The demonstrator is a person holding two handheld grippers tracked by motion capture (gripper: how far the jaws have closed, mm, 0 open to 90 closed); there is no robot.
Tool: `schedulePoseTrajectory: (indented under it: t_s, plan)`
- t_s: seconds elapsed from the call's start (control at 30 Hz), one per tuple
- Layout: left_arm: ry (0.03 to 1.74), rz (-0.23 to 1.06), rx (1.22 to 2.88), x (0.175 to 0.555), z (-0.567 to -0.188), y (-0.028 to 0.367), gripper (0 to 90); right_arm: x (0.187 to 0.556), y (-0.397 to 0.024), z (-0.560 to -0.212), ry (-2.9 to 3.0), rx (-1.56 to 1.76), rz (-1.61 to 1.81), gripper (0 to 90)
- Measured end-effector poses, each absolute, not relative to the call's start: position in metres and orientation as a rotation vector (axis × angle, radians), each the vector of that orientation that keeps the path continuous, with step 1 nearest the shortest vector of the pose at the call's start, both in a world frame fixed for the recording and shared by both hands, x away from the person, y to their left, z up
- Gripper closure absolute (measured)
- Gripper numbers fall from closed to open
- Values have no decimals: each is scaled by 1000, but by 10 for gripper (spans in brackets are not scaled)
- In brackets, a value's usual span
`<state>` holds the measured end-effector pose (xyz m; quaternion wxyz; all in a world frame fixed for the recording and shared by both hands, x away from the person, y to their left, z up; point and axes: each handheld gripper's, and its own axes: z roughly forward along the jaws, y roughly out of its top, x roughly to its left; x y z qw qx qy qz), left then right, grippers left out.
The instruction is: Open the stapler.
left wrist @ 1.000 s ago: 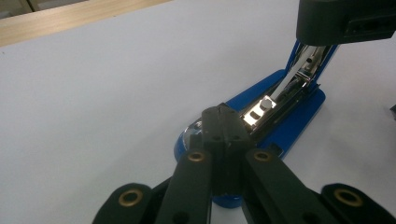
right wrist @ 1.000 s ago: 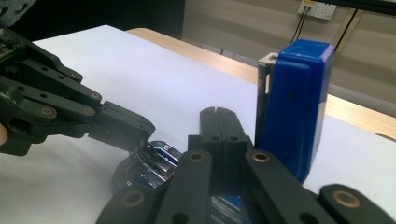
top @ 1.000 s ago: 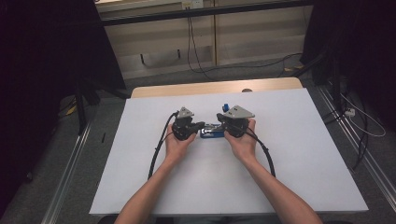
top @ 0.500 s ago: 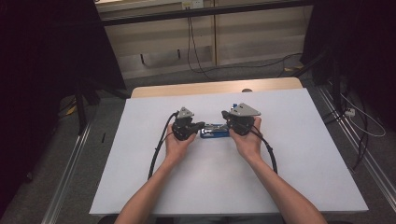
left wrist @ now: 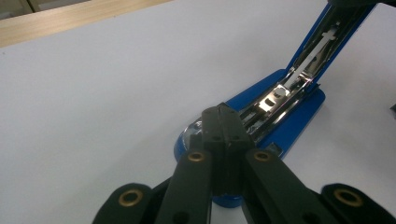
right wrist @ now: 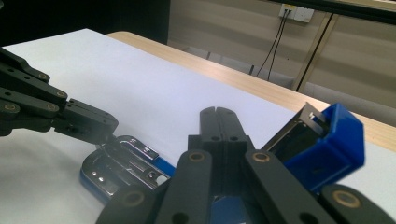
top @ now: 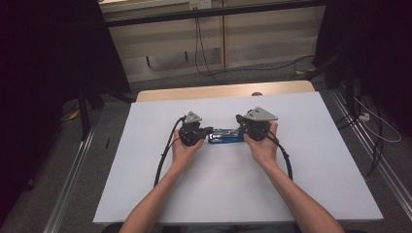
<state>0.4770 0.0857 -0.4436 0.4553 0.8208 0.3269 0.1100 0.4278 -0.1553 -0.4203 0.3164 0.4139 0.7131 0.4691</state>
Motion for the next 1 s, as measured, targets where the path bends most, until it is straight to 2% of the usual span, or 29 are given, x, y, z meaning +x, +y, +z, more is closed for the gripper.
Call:
schedulePoseTrajectory:
  t_s: [1.0]
  plan:
    - [808,271,2023,477,-444,86,900,421,-187,-425,1858,1154,1225,900]
